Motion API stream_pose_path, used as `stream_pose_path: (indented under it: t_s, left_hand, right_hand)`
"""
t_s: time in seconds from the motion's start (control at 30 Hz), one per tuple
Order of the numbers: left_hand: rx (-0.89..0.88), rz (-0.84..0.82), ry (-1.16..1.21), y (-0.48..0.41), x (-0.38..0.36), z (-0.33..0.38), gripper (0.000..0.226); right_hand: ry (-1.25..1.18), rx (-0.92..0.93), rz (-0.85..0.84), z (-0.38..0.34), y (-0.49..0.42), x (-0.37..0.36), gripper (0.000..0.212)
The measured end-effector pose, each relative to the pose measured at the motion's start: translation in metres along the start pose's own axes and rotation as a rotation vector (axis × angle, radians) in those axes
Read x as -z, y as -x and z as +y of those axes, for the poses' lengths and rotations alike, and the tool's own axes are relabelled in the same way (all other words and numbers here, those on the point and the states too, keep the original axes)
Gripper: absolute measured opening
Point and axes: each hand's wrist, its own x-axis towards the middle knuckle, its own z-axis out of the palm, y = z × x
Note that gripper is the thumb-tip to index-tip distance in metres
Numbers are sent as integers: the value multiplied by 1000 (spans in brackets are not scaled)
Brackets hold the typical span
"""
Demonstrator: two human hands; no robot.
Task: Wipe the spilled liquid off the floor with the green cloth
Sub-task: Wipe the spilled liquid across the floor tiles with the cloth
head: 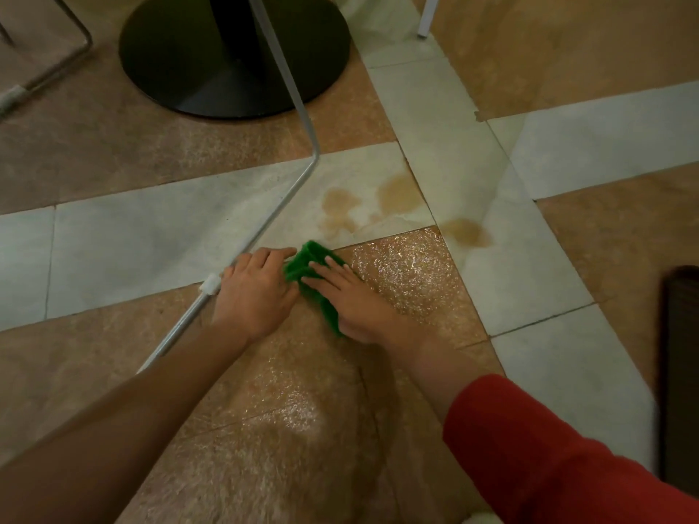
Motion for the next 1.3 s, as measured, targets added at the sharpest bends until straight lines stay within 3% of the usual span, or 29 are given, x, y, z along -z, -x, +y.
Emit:
stream_pose_path:
  t_s: [0.13, 0.3, 0.53, 0.77, 1.0, 1.2, 1.3]
  left_hand:
    - [-46, -33, -36, -5, -4, 15, 51]
    - [-77, -62, -21, -13, -18, 39, 49]
    - [-149, -122, -22, -29, -32, 74, 56]
    - [-163, -90, 41, -54, -39, 89, 46]
    - [-228, -107, 24, -66, -57, 117, 50]
    - [-267, -80, 65, -78, -72, 131, 50]
    - [-231, -41, 62, -83, -75, 135, 50]
  right_hand:
    - [-90, -237, 124, 1, 6, 3, 73]
    - [-11, -124, 52, 21, 41, 0, 73]
    - [-87, -477, 90, 52, 46, 29, 79]
    - [2, -321, 134, 53, 88, 9, 75]
    - [-35, -451, 161, 87, 64, 31, 75]
    - [-54, -314, 242, 94, 98, 10, 65]
    - [-79, -351, 333, 103, 117, 8, 61]
